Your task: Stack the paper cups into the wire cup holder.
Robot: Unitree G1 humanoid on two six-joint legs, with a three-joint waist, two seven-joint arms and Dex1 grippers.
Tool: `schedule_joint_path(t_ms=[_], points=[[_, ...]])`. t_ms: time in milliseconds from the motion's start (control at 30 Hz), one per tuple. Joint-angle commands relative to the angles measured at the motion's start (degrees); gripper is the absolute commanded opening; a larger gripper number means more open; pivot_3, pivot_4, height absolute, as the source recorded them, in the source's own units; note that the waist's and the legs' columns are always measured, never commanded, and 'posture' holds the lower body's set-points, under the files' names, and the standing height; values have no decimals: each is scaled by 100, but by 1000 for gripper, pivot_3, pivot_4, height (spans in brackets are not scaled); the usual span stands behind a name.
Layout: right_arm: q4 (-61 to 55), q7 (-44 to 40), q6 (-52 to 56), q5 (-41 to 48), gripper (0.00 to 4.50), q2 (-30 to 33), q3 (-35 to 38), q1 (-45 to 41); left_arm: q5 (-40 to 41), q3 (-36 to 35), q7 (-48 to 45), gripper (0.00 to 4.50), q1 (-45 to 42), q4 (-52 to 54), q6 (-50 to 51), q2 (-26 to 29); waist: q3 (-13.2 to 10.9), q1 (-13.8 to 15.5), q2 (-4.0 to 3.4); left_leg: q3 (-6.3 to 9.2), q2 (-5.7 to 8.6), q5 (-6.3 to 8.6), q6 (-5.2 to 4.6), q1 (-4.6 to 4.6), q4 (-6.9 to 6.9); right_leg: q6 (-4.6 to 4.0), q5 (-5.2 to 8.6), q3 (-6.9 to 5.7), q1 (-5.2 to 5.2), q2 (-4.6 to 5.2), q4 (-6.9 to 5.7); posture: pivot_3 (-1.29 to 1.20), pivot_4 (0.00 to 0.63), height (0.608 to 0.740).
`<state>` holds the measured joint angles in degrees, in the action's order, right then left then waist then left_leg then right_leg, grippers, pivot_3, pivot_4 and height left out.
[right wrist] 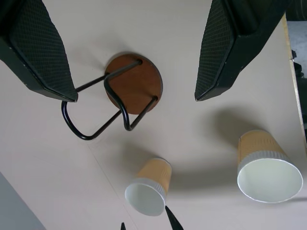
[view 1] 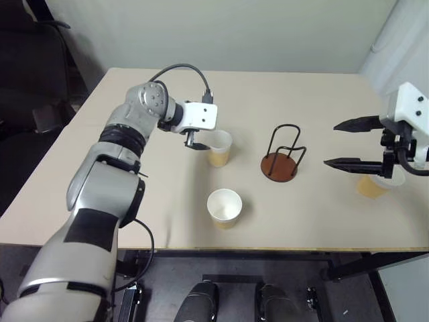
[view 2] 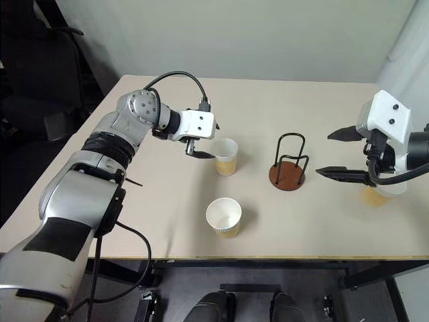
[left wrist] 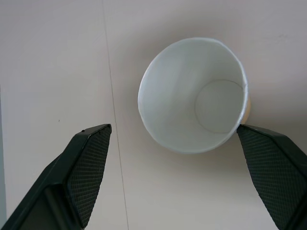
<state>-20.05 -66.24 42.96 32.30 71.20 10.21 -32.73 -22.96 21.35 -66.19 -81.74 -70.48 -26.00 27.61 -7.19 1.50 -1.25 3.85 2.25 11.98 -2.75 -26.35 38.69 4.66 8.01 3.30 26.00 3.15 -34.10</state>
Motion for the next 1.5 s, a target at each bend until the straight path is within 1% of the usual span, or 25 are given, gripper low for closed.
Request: schedule_joint_path(t_ms=[33,67,133,167,233,267,333,367,433,567,600,667,700,767,800,867,1100,1200,1300,1333,1433,1500], points=[[-22,-32,-23,24,3944,132,86,-151,-33,17,-49,4500,-146,22,-73,-9,0,3,1,-5,4,0,0,1,-3,-2,1,-10,1,-15,0,0,150,740],[-20,-33,-21,18,3944,130,78,-159,-32,19,-65,4500,-141,22,-78,-14,0,0,0,7,-5,2,0,-2,2,0,0,5,1,7,-2,0,150,740],[-27,-23,-9,14,3944,122,60,-182,-21,21,-112,4500,-123,22,-73,-28,0,6,0,-4,5,2,-1,0,-2,-3,2,-11,2,-15,-2,0,150,740],[-32,-15,-1,16,3944,117,55,-189,-26,32,-134,4500,-112,23,-76,-31,0,3,-1,7,-3,3,-1,-2,5,-2,2,6,2,6,-4,0,150,740],[-47,-2,8,17,3944,113,56,-186,-29,42,-169,4500,-91,26,-82,-36,0,9,-1,-4,5,3,-3,0,2,-3,2,-13,2,-14,-5,0,150,740],[-54,4,14,19,3944,111,60,-181,-30,45,-180,4500,-85,28,-85,-38,0,7,0,6,-2,4,-3,-2,9,-2,2,2,1,8,-5,0,150,740],[-61,13,21,20,3944,108,63,-178,-25,52,-185,4500,-83,28,-84,-39,0,8,-1,-4,4,5,-4,0,10,-2,2,-14,1,-11,-9,0,150,740],[-62,14,22,20,3944,107,62,-178,-23,56,-184,4500,-84,27,-83,-38,0,3,-1,6,0,5,-4,-3,17,-1,2,0,-1,6,-10,0,150,740],[-73,29,23,17,3944,101,75,-157,-27,73,-216,4500,-80,30,-85,-41,0,5,1,0,5,6,-6,-1,19,-1,2,-10,0,-8,-14,0,150,740],[-87,52,23,17,3944,82,90,-113,-23,98,-299,4500,-45,42,-78,-52,0,0,0,3,-2,8,-8,-2,32,0,3,5,0,7,-26,0,150,740],[-86,51,25,20,3944,82,89,-115,-26,104,-298,4500,-37,44,-78,-52,0,-1,1,-7,4,7,-8,0,30,1,4,-10,0,-10,-28,0,150,740],[-85,52,26,21,3944,81,88,-113,-31,121,-303,4500,-18,49,-81,-57,0,-4,1,3,-2,7,-8,0,35,2,4,9,-1,10,-34,0,150,740],[-85,52,26,24,3944,79,90,-111,-31,128,-302,4500,-10,53,-82,-60,1,-6,1,-6,3,6,-9,3,33,4,5,-10,-1,-10,-36,0,150,740],[-89,60,27,23,3944,67,85,-106,-35,149,-300,4500,7,61,-90,-68,0,-6,0,4,-2,6,-8,2,37,4,7,11,-1,11,-42,0,150,740],[-91,65,25,19,3944,61,80,-102,-39,162,-298,4500,13,64,-96,-69,1,-6,1,-2,2,6,-8,4,35,4,9,-2,-1,-6,-45,0,150,740],[-99,72,24,16,3944,52,76,-94,-42,178,-301,4500,19,67,-103,-67,0,-5,1,2,-1,6,-8,3,38,3,12,8,0,7,-51,0,150,740],[-142,102,41,35,3944,43,107,-47,-64,195,-302,4500,31,48,-81,-83,1,-5,2,-3,4,6,-7,8,36,1,27,1,1,4,-68,0,150,740],[-156,115,41,37,3989,40,125,-22,-167,235,-162,3880,36,31,-90,-92,1,-4,2,-4,4,7,-8,9,35,0,34,-2,2,6,-74,0,150,740],[-156,125,28,26,3989,38,130,-9,-287,302,9,2866,31,5,-120,-79,1,-6,2,-6,3,7,-8,9,35,2,38,0,0,7,-75,0,150,740],[-156,129,28,25,3989,39,132,-9,-293,309,24,2378,30,-3,-121,-78,1,-6,1,1,0,9,-9,9,36,2,39,5,0,15,-76,0,150,740],[-146,131,19,25,3989,46,138,0,-276,318,10,1435,31,-24,-107,-81,1,-6,2,2,0,9,-9,8,36,3,40,5,0,15,-75,0,150,740],[-128,126,-1,14,3989,51,135,10,-277,332,-22,671,37,-34,-110,-79,1,-6,2,-5,6,9,-9,10,35,3,42,-3,-1,4,-76,0,150,740]])
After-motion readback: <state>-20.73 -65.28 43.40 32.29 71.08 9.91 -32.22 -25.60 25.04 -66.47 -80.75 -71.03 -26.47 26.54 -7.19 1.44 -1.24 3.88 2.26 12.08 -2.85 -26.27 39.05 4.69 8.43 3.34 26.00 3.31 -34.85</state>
